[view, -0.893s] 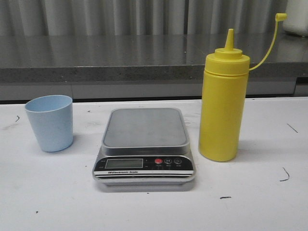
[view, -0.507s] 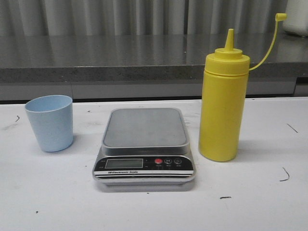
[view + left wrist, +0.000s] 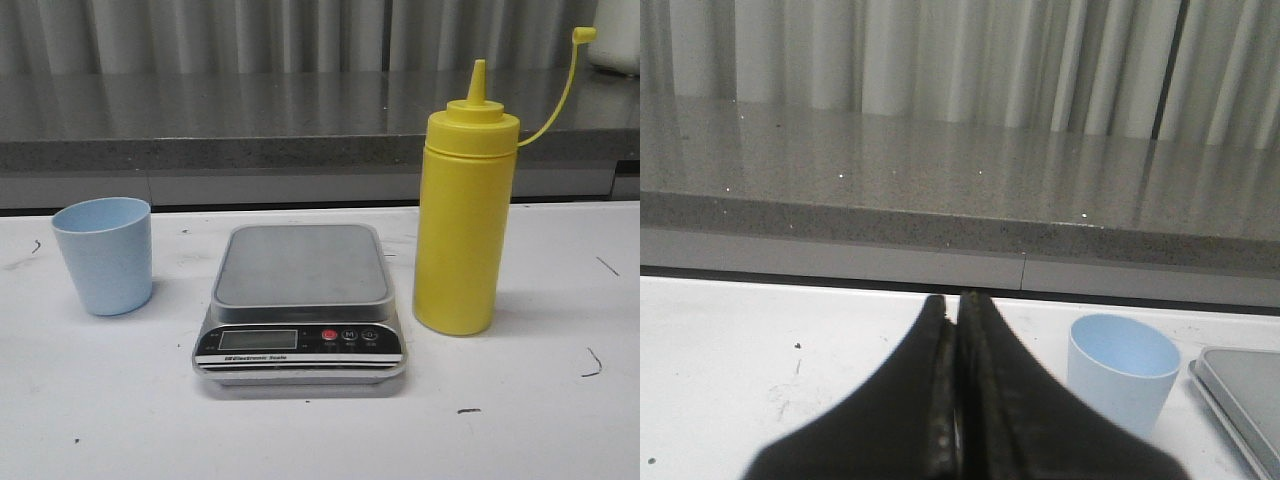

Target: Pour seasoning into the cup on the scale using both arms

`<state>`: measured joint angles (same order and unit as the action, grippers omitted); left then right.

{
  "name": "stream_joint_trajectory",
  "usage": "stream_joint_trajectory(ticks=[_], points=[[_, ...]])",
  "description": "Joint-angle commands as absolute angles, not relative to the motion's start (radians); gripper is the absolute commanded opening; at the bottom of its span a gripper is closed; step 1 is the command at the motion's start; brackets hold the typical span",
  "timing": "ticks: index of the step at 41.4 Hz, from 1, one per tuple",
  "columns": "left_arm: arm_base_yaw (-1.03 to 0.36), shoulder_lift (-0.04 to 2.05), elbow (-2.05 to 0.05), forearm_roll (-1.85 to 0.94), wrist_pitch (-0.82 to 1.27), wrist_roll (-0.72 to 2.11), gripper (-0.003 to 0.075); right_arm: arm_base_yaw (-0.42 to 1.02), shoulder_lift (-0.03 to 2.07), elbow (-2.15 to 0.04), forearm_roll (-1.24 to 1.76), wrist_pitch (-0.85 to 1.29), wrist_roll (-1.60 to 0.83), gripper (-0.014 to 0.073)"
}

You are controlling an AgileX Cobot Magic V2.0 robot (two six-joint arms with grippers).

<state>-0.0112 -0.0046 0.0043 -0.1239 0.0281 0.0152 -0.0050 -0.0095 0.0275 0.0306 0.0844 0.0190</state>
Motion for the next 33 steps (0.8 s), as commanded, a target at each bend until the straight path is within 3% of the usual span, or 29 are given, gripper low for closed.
stream_joint_trajectory(ticks=[1,17,26,33], points=[[-0.01,-0.022,0.022,-0.13,-0.099,0.008,-0.002,-0.006,-0.027,0.018,0.029,-0.035,0.011,-0.0117],[-0.01,-0.002,-0.324,-0.051,0.126,0.01,-0.002,-0.004,0.011,-0.285,0.014,0.184,0.0,-0.0117],[-0.01,0.178,-0.604,-0.05,0.377,0.01,-0.002,-0.004,0.199,-0.544,0.017,0.413,0.0,-0.0117],[-0.01,0.338,-0.701,-0.05,0.549,0.01,-0.002,-0.004,0.365,-0.684,0.02,0.618,0.0,-0.0117]])
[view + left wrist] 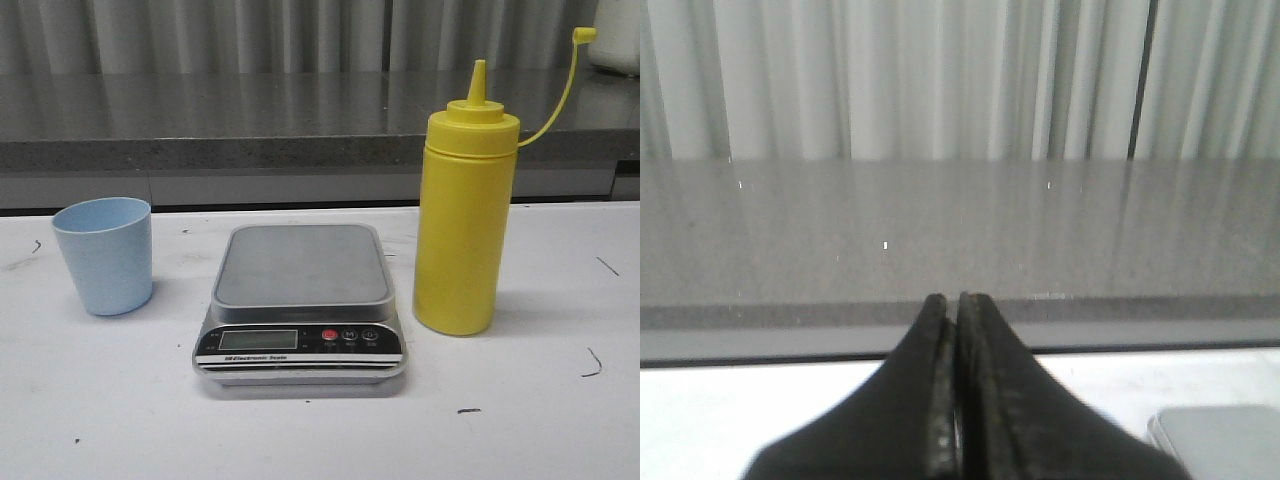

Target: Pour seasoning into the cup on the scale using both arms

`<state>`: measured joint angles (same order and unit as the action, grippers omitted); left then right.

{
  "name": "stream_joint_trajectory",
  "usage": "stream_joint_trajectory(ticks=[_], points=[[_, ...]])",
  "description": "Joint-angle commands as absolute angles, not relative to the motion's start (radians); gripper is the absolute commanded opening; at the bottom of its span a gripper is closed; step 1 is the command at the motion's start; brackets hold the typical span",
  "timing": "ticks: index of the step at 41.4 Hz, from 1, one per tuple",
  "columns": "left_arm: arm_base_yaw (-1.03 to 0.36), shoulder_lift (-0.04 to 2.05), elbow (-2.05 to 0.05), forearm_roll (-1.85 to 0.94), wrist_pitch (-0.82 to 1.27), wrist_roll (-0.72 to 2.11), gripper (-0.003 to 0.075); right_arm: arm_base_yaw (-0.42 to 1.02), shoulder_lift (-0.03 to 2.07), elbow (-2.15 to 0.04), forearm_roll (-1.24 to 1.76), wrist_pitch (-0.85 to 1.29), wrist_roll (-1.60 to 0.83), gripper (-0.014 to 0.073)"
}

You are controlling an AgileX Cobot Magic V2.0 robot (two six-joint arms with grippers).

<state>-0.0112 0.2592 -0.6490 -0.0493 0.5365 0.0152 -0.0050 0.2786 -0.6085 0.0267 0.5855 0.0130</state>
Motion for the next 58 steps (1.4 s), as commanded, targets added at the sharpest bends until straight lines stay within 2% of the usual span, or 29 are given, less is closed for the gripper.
stream_joint_trajectory(ticks=[1,6,24,27,29,31,34,37,40,42,44,58], points=[[-0.01,0.353,-0.701,-0.05,0.556,0.01,-0.002,-0.004,0.382,-0.691,0.02,0.646,0.0,-0.0117],[-0.01,0.432,-0.697,-0.05,0.596,0.01,-0.002,-0.004,0.475,-0.686,0.02,0.711,0.0,-0.0117],[-0.01,0.573,-0.697,-0.086,0.608,0.01,-0.002,-0.004,0.682,-0.665,0.016,0.715,0.0,-0.0114],[-0.01,0.585,-0.697,-0.086,0.608,0.01,-0.0019,-0.004,0.704,-0.665,0.016,0.714,0.0,-0.0084],[-0.01,0.592,-0.697,-0.086,0.608,0.01,-0.001,-0.004,0.716,-0.665,0.016,0.714,0.0,-0.0022],[-0.01,0.602,-0.697,-0.086,0.608,0.01,0.0027,-0.004,0.723,-0.665,0.016,0.714,0.0,0.0069],[-0.01,0.609,-0.697,-0.086,0.608,0.01,0.0133,-0.004,0.729,-0.665,0.016,0.714,0.0,0.0243],[-0.01,0.618,-0.697,-0.086,0.608,0.01,0.0281,-0.004,0.73,-0.665,0.016,0.71,0.0,0.0416],[-0.01,0.627,-0.697,-0.086,0.608,0.01,0.0435,-0.004,0.73,-0.665,0.016,0.705,0.0,0.0528],[-0.01,0.638,-0.697,-0.088,0.608,0.01,0.0495,-0.004,0.73,-0.665,0.016,0.706,0.0,0.0562],[-0.014,0.66,-0.699,-0.095,0.606,0.01,0.0517,-0.004,0.73,-0.665,0.016,0.708,0.0,0.0566],[-0.146,0.926,-0.84,-0.111,0.661,0.025,0.0514,-0.004,0.73,-0.665,0.016,0.711,0.0,0.0566]])
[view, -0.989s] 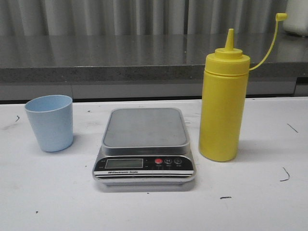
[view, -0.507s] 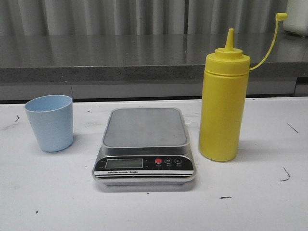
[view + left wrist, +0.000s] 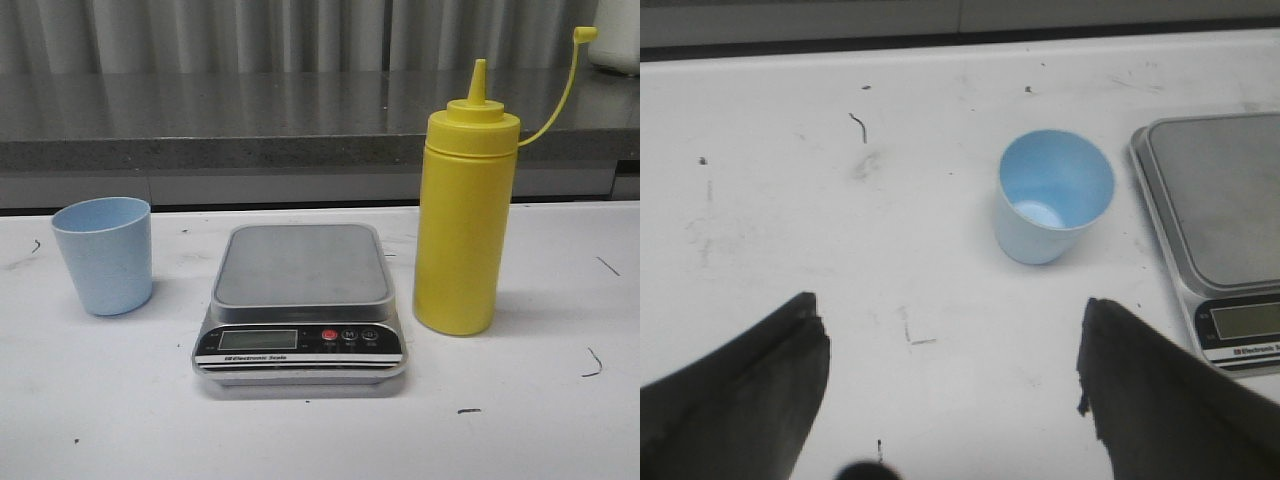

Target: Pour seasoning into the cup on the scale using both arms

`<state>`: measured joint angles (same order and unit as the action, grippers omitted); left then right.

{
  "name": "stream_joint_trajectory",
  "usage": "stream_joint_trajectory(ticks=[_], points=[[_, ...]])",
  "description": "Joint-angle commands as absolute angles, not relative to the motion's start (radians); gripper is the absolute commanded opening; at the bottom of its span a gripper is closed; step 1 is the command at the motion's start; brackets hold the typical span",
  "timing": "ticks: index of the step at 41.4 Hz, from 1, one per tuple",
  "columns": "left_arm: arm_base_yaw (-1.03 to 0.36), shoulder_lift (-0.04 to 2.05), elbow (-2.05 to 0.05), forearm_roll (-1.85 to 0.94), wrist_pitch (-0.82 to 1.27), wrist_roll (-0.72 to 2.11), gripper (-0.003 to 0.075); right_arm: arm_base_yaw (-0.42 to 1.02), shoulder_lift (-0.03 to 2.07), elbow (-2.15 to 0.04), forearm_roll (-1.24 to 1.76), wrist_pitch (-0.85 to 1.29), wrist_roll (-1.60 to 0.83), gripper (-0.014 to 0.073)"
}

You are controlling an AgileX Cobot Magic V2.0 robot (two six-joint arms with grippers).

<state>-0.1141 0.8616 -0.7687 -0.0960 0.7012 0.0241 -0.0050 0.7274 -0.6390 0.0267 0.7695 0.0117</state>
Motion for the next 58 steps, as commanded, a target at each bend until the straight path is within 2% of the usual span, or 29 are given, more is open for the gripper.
stream_joint_trajectory(ticks=[1,9,26,44,48,58], points=[[-0.155,0.957,-0.859,-0.111,0.666,0.025,0.0514,-0.004,0.73,-0.665,0.016,0.711,0.0,0.0566],[-0.208,1.164,-0.979,-0.111,0.68,0.025,0.0514,-0.004,0.73,-0.665,0.016,0.71,0.0,0.0566],[-0.215,1.559,-1.203,-0.111,0.741,0.025,0.0514,-0.004,0.73,-0.665,0.016,0.71,0.0,0.0566],[-0.215,1.748,-1.299,-0.08,0.706,0.025,0.0505,-0.004,0.73,-0.665,0.016,0.71,0.0,0.0566],[-0.215,1.759,-1.303,-0.077,0.695,0.025,0.045,-0.004,0.73,-0.665,0.016,0.71,0.0,0.0566],[-0.215,1.765,-1.307,-0.077,0.723,0.025,0.023,-0.004,0.73,-0.665,0.016,0.71,0.0,0.0566]])
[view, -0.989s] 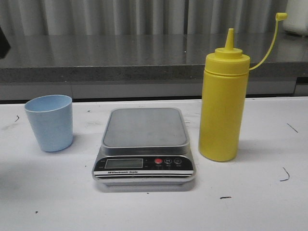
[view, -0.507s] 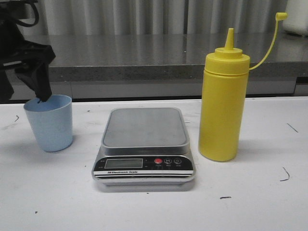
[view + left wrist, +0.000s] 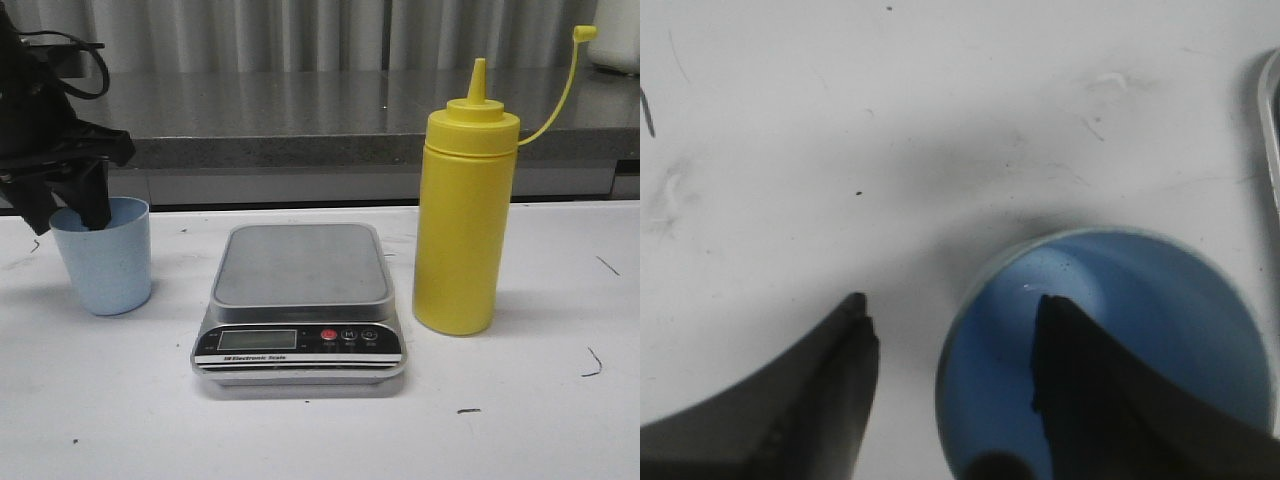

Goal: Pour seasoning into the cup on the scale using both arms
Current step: 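Lower the left gripper onto the light blue cup and grasp its rim, then lift the blue cup with the left gripper and move it over the scale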

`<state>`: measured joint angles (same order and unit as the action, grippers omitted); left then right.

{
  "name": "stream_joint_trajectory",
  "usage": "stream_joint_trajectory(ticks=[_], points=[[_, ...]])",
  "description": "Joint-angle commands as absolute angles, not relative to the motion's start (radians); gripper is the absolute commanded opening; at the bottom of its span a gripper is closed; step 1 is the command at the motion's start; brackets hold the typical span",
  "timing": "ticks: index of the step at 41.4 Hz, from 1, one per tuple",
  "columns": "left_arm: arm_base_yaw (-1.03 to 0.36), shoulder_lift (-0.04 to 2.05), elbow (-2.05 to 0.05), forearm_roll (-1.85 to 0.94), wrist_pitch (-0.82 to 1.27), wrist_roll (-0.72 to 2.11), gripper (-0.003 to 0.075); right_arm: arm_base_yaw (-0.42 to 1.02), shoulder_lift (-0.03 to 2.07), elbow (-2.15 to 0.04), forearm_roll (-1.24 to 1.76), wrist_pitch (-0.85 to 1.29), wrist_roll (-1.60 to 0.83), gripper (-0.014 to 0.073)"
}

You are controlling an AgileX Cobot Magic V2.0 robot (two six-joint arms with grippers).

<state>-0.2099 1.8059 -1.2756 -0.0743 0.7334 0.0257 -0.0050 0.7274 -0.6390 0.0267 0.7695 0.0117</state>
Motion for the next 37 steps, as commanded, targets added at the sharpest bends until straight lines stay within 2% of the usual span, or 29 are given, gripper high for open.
stream_joint_trajectory(ticks=[1,13,26,37], points=[[-0.215,1.765,-1.307,-0.077,0.725,0.025,0.0203,-0.004,0.73,-0.665,0.016,0.71,0.0,0.0566],[-0.215,1.763,-1.308,-0.077,0.751,0.025,-0.0022,-0.004,0.73,-0.665,0.016,0.71,0.0,0.0566],[-0.232,1.632,-1.392,-0.09,0.816,0.025,-0.002,-0.004,0.73,-0.665,0.016,0.71,0.0,0.0566],[-0.363,1.598,-1.54,-0.094,0.902,0.025,-0.002,-0.004,0.73,-0.665,0.016,0.71,0.0,0.0566]])
